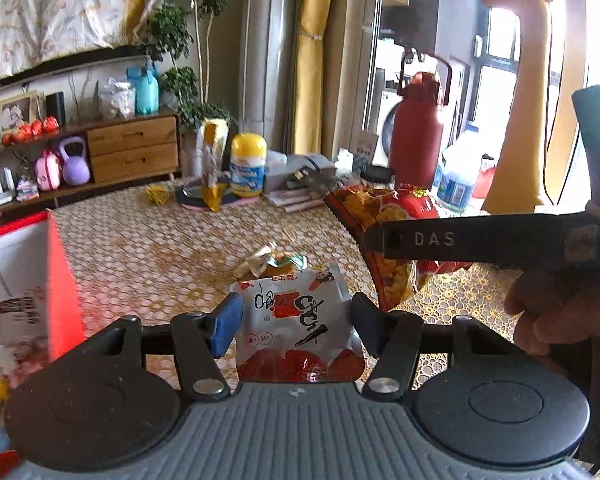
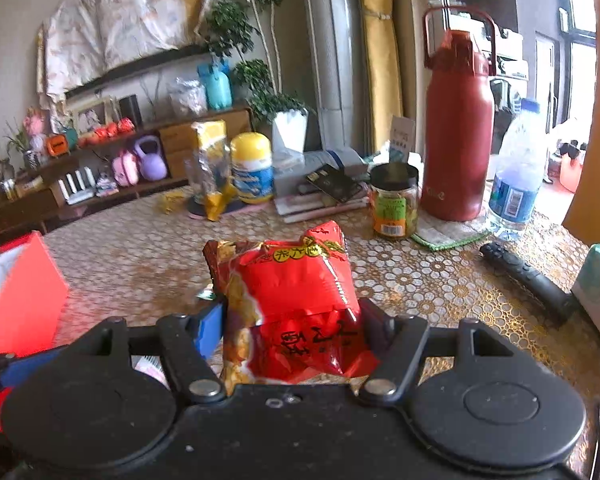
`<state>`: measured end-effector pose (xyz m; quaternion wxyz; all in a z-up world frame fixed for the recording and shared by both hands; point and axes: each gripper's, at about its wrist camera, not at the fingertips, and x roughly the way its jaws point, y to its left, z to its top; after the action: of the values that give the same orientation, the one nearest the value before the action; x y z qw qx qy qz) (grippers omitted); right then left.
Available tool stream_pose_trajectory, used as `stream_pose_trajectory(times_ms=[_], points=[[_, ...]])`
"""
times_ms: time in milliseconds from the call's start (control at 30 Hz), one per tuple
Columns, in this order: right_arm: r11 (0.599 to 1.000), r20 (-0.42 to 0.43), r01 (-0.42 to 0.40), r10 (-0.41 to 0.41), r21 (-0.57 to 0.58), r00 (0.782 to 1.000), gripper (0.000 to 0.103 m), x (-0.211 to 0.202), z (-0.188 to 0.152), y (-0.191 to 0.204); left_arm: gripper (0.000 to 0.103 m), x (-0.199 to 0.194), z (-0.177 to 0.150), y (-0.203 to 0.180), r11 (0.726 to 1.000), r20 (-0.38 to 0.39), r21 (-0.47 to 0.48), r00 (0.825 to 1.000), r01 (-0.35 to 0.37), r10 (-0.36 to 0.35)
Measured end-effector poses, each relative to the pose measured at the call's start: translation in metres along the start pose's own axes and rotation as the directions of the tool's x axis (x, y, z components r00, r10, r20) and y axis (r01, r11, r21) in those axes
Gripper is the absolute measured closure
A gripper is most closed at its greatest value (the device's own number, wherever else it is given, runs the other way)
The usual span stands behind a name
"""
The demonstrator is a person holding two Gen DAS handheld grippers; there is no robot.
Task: Organize snacks
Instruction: 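Carry the white pouch and red chip bag in both tools over the white box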
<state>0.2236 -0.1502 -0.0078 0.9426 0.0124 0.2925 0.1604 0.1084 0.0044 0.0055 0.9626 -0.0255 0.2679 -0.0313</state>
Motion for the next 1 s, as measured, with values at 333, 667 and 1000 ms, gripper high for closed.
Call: stream_pose_trajectory(times_ms=[333, 667, 1000], points=[[0.995, 0.067, -0.098, 0.098, -0.007, 0.993, 0.035, -0.041, 0.007, 0.044, 0.044, -0.055, 0.004, 0.048, 0.993, 0.085, -0.049, 0.99, -0.112, 0.116], [0.97, 0.081, -0.23, 0.236, -0.076, 0.968, 0.035, -0.043, 0.021, 0.117, 0.044, -0.093, 0.008, 0.122, 0.954, 0.111, -0.139, 0.953, -0.267, 0.283], [0.931, 0.043, -0.331, 0.341, -0.157, 0.939, 0.035, -0.035, 0.027, 0.187, 0.044, -0.104, -0.002, 0.178, 0.907, 0.063, -0.19, 0.917, -0.376, 0.394]])
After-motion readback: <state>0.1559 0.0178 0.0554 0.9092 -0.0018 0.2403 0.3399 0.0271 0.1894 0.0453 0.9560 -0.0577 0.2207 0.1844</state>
